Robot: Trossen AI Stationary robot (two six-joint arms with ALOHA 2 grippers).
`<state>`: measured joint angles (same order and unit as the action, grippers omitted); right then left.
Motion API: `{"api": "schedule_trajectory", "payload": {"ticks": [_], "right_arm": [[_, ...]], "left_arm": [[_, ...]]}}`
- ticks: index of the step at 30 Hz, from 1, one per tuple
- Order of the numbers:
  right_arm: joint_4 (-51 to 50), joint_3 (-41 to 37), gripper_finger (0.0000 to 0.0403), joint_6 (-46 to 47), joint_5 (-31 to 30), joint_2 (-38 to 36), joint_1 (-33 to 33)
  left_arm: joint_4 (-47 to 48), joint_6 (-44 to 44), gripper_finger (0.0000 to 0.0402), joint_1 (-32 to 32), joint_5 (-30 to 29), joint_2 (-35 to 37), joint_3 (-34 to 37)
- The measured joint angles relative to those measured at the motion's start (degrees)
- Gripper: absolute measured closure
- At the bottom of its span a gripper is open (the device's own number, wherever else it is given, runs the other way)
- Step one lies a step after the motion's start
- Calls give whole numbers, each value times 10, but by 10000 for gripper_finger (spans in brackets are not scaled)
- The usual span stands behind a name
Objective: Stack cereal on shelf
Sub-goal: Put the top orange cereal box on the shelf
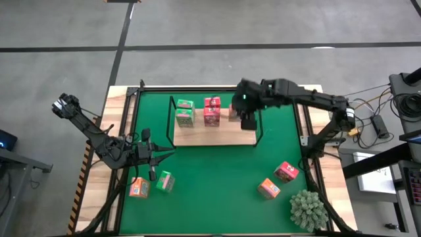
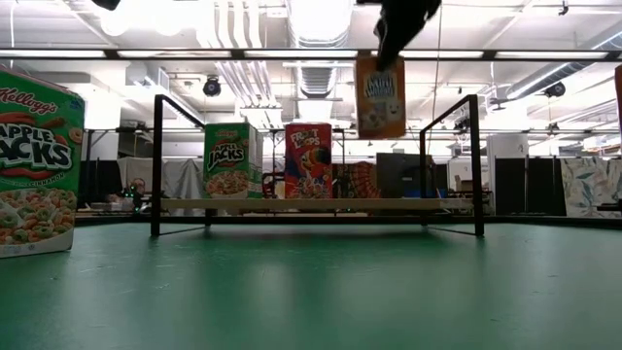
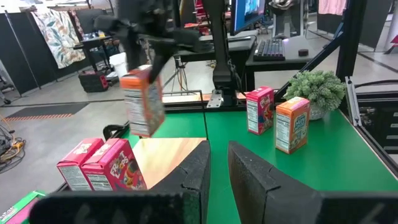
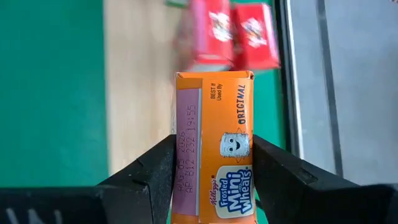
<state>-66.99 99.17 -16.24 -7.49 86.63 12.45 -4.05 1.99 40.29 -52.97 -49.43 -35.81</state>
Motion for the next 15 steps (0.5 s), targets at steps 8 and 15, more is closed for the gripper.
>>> {"api": "schedule_trajectory", "payload": {"ticks": [8, 15], "right_arm": [[62, -51, 225, -88, 106, 1, 123], [129, -90, 225, -130, 127, 3, 168]], "left_arm": [[0, 2, 362, 0, 0, 0, 0], [0, 5, 362, 0, 0, 0, 0]]}}
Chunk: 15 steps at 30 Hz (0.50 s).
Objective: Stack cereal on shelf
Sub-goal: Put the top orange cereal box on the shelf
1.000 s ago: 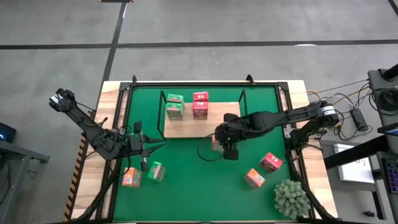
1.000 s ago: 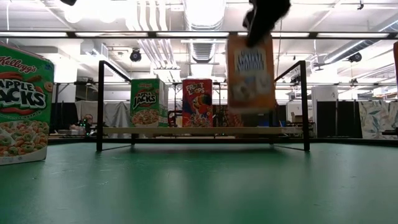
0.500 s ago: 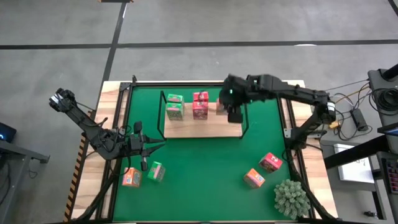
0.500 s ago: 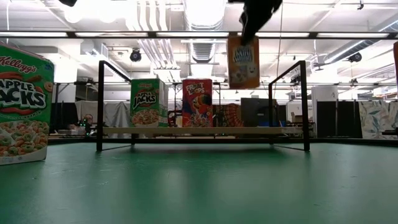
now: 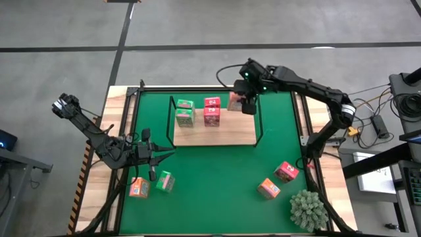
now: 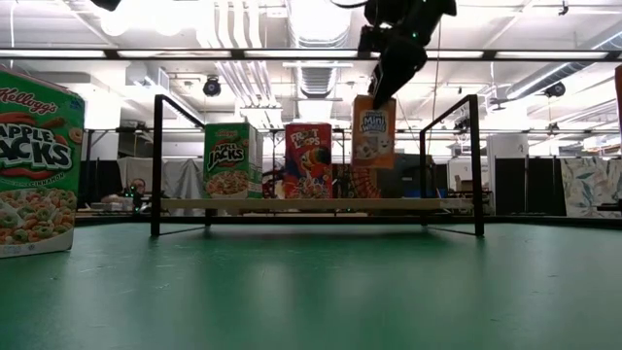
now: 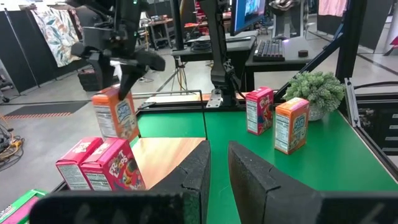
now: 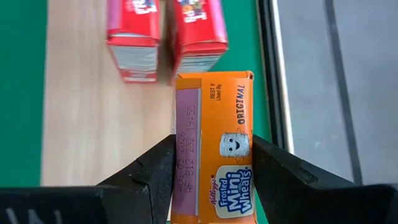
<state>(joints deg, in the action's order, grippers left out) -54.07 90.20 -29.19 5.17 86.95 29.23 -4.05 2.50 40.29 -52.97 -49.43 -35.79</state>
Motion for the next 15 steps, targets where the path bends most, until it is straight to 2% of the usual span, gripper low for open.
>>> {"api": "schedule_trajectory", "payload": {"ticks": [7, 15], "right_arm": [[17, -24, 225, -4, 27, 2, 19], [48, -72, 225, -5, 28, 2, 19]], "left_arm": [[0, -2, 362, 0, 0, 0, 0], [0, -3, 362, 0, 0, 0, 0]]}}
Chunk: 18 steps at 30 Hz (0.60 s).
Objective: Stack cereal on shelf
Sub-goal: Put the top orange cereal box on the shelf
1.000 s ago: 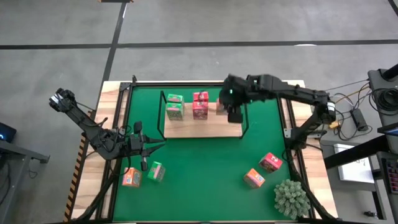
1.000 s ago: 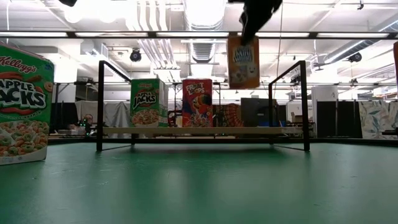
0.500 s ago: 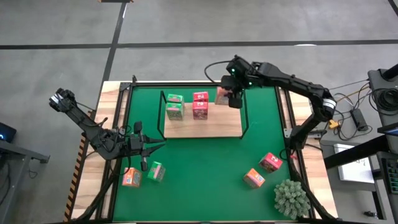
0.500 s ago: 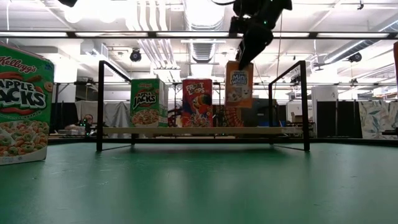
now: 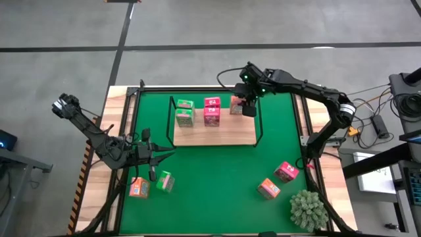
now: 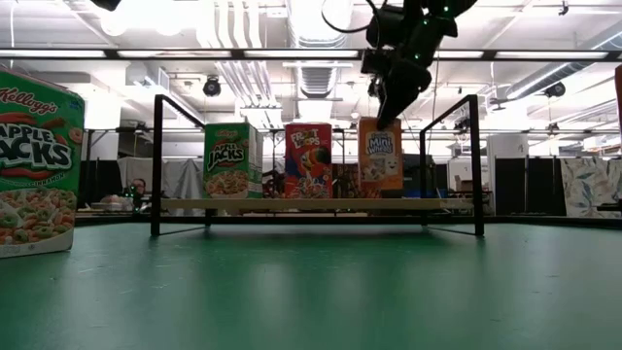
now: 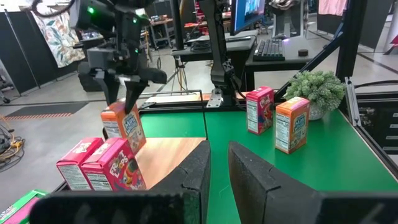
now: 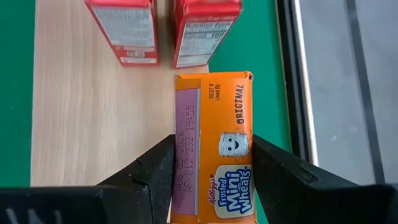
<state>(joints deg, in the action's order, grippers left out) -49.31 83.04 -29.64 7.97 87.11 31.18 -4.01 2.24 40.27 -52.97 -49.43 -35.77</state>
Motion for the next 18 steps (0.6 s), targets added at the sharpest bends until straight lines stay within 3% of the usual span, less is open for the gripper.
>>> {"api": "schedule_trajectory", "payload": {"ticks": [18], "right_arm": [[51, -45, 225, 11, -1, 0, 0]], "left_arm": [[2, 0, 362, 0, 0, 0, 0]]}}
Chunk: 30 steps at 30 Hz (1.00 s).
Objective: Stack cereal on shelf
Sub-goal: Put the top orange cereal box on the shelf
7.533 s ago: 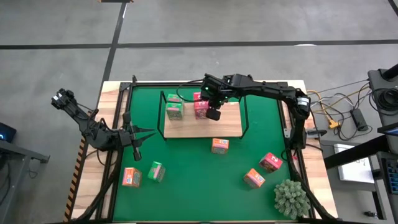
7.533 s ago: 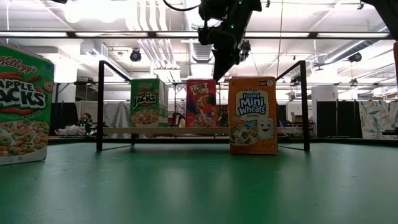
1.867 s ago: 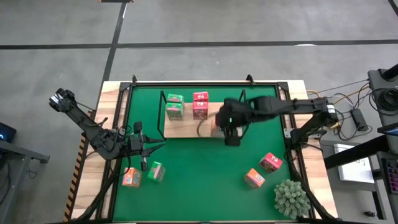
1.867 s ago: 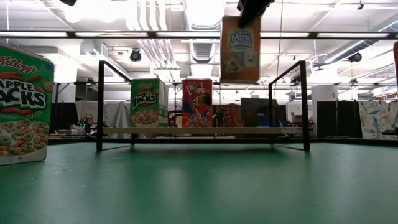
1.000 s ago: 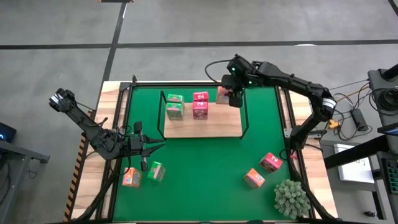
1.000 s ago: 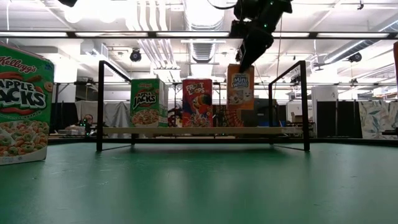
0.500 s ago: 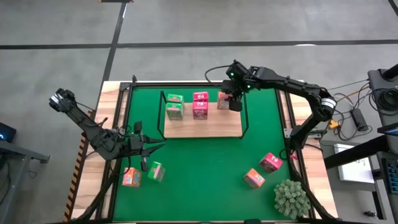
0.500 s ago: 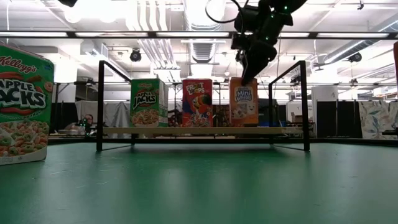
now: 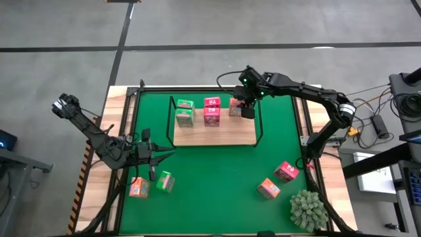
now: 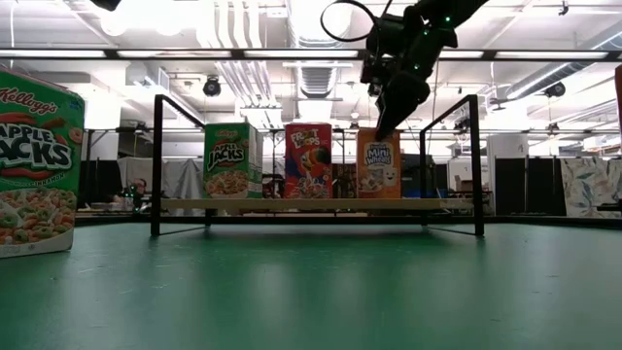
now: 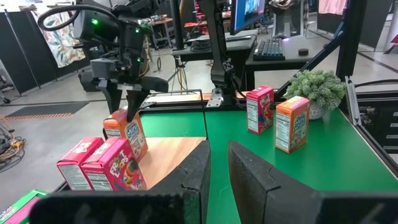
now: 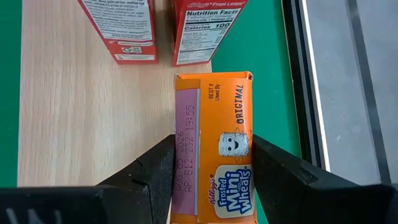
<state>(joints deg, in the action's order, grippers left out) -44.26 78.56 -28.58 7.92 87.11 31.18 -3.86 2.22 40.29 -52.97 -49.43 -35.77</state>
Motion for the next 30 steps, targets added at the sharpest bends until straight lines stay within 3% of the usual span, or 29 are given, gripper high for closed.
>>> {"api": "schedule_trajectory", "payload": {"ticks": [30], "right_arm": [[-17, 0, 214, -19, 0, 0, 0]], "left_arm": [[0, 0, 362, 0, 0, 0, 0]]}}
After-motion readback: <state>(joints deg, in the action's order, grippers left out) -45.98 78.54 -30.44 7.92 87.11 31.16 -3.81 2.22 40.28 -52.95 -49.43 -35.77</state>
